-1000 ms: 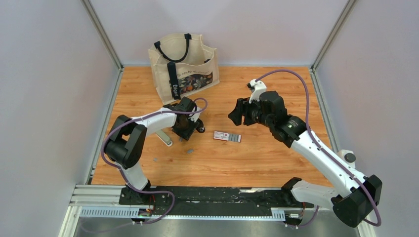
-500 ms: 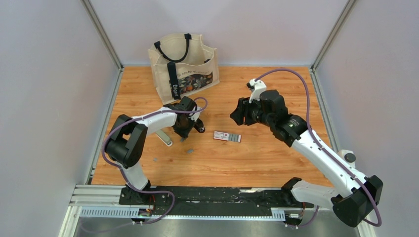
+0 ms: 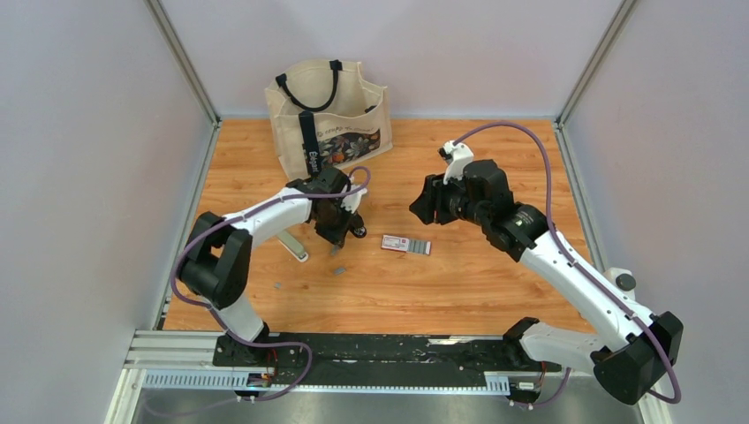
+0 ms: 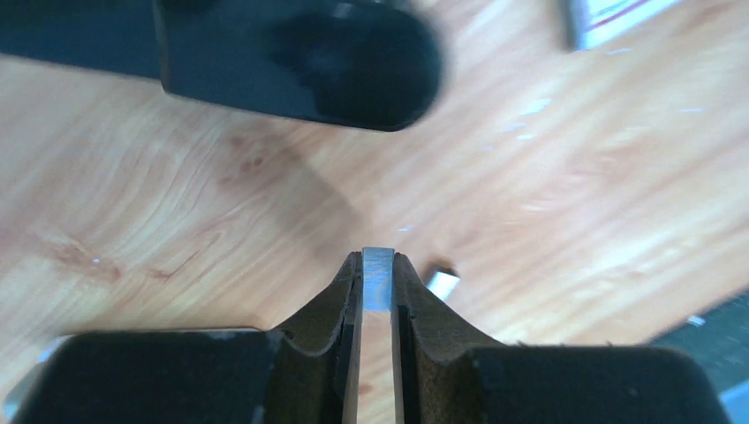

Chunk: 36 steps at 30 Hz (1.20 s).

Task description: Unload the staples from the stapler

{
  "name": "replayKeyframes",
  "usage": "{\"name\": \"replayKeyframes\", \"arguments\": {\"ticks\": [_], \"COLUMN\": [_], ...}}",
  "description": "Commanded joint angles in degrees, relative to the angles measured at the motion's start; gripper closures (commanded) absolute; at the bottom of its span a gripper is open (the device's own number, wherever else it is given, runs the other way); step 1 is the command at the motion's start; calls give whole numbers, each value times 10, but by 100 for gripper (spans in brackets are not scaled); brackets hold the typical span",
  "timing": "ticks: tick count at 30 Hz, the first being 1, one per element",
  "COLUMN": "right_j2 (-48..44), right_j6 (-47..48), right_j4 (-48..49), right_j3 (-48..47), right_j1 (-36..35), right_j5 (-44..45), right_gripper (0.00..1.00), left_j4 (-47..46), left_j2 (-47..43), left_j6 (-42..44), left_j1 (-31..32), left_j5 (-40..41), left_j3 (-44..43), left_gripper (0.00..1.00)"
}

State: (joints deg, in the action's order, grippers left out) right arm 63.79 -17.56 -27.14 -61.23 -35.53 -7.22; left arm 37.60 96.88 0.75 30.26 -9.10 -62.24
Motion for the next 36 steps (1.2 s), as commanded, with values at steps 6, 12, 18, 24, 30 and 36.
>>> {"name": "replayKeyframes", "arguments": {"ticks": [6, 12, 18, 24, 30, 36], "right_j2": [-9, -27, -53, -49, -46, -28], "right_j6": [-14, -68, -116, -167, -165, -183], "right_j4": [47, 123, 210, 263, 254, 283], "right_j3": [-34, -22, 3, 16, 9, 2], "right_j1": [1, 0, -34, -37, -44, -44], "right_j5": [-97, -189, -183, -209, -175, -165], "right_gripper": [43, 33, 33, 36, 38, 43], "left_j4": [80, -82, -548, -854, -1007, -1014], "left_j2": [-117, -171, -180, -159, -168, -182], "left_j6": [-2, -187, -588, -823, -908, -904], "left_j1": [-22, -61, -90, -99, -99, -99], "left_j5": [-278, -477, -555, -544, -522, -524], "left_j3": [-166, -137, -12, 40, 76, 92], "left_gripper": [88, 86, 85, 85, 85, 85]}}
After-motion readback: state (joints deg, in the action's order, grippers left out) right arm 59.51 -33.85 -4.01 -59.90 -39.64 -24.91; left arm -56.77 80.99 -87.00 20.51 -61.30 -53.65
